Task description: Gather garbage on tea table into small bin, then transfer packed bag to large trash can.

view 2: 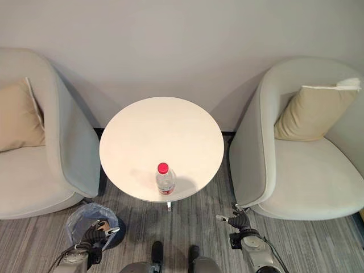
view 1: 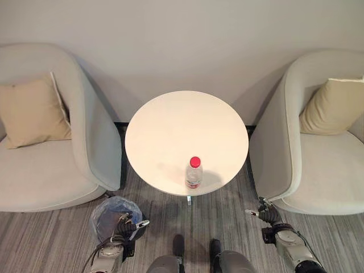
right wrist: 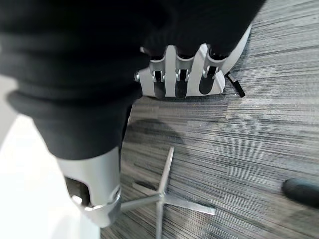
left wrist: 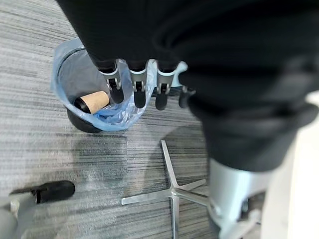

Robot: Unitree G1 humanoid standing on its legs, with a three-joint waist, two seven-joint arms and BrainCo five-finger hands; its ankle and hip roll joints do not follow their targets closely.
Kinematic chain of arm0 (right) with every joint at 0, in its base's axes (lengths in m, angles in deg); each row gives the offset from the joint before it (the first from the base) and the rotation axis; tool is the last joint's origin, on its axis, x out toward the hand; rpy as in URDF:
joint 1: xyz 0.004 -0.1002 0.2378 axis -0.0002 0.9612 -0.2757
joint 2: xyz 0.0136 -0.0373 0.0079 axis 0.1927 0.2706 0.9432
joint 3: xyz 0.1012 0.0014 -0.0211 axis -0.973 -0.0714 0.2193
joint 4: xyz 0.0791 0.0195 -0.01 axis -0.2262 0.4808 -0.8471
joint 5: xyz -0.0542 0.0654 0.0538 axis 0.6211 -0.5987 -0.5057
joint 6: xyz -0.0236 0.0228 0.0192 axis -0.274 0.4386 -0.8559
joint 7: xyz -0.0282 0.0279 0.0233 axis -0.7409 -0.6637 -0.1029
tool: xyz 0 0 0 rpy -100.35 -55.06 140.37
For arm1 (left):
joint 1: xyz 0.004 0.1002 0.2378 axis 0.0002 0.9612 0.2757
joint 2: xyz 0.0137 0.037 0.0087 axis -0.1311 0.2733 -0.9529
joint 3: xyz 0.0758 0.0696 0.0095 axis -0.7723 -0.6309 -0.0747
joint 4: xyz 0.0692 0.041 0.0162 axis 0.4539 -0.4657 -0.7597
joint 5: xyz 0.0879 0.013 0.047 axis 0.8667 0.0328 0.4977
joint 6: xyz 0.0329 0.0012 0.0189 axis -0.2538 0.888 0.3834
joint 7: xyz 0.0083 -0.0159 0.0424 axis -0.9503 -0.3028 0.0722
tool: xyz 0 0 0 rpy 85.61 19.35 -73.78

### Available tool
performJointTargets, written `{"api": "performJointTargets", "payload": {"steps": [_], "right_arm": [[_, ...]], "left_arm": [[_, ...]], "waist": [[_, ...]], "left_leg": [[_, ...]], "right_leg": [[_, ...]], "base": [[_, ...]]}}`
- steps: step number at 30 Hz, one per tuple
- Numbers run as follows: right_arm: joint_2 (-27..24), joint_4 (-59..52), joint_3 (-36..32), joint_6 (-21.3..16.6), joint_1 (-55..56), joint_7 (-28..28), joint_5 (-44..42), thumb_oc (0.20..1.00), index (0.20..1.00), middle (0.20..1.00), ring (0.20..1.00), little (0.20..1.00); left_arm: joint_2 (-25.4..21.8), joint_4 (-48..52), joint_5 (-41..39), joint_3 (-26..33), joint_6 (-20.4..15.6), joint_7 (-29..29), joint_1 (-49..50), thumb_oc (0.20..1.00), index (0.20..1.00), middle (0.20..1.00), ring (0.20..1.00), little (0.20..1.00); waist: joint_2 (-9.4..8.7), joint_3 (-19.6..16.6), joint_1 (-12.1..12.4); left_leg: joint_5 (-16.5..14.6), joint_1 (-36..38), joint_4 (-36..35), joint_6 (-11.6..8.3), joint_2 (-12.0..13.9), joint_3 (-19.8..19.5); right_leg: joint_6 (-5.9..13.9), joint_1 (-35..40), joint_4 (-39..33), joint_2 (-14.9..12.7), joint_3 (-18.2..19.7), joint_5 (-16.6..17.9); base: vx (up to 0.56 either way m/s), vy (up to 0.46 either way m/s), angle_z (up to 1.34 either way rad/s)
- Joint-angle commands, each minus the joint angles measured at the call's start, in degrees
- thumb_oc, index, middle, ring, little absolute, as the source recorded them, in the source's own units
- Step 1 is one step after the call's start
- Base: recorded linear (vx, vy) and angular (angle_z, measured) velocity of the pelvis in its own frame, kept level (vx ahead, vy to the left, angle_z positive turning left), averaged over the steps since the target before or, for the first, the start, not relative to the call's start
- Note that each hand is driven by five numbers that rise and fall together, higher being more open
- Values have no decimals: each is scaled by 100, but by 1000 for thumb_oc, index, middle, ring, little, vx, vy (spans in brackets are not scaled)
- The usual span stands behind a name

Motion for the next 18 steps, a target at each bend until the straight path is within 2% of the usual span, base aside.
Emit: {"api": "performJointTargets", "payload": {"steps": [1, 5, 9, 11, 13, 18], "right_arm": [[-266, -531, -16, -223, 112, -38, 250, 1000, 1000, 1000, 1000, 1000], [-429, -763, -54, -237, 228, -69, 403, 1000, 1000, 1000, 1000, 1000], [-558, -922, 8, -229, 219, -47, 660, 1000, 1000, 1000, 1000, 1000], [-632, -1105, -30, -229, 238, -49, 786, 1000, 1000, 1000, 1000, 1000], [-678, -1373, -103, -262, 262, -67, 937, 1000, 1000, 1000, 1000, 1000], [-910, -2267, -116, -326, 227, -121, 1525, 1000, 1000, 1000, 1000, 1000]], "left_arm": [[-78, 231, 202, 58, -164, 45, 122, 1000, 1000, 1000, 1000, 1000], [29, 278, 213, -29, -108, -36, 169, 1000, 1000, 1000, 1000, 1000], [104, 193, 307, -79, -94, -67, 160, 1000, 1000, 1000, 1000, 1000], [163, 226, 348, -139, -89, -47, 165, 1000, 1000, 1000, 1000, 1000], [162, 205, 434, -116, -76, -48, 223, 1000, 1000, 1000, 1000, 1000], [45, 156, 544, 90, -102, 14, 312, 1000, 1000, 1000, 1000, 1000]], "waist": [[-142, 41, -26], [-114, 94, -60], [-149, 84, -94], [-102, -15, -148], [-17, -105, -168], [-28, -166, -139]], "left_leg": [[-665, -122, 509, -458, -15, 58], [-680, -429, 1009, -673, 29, 53], [-680, -313, 1045, -722, 387, 247], [-508, -118, 657, -792, 703, 313], [-533, 97, 353, -801, 645, 253], [-695, 273, 263, -691, 457, 319]], "right_leg": [[181, 376, -758, 109, 211, 92], [95, 623, -1164, 49, -88, 178], [106, 793, -1251, -95, -321, 165], [177, 824, -1272, -226, -538, 129], [225, 832, -1226, -265, -567, 136], [358, 797, -1161, -440, -425, 232]], "base": [[35, -136, 66], [-19, -118, 68], [-14, 56, 68], [37, 257, 18], [93, 284, 26], [50, 215, -6]]}}
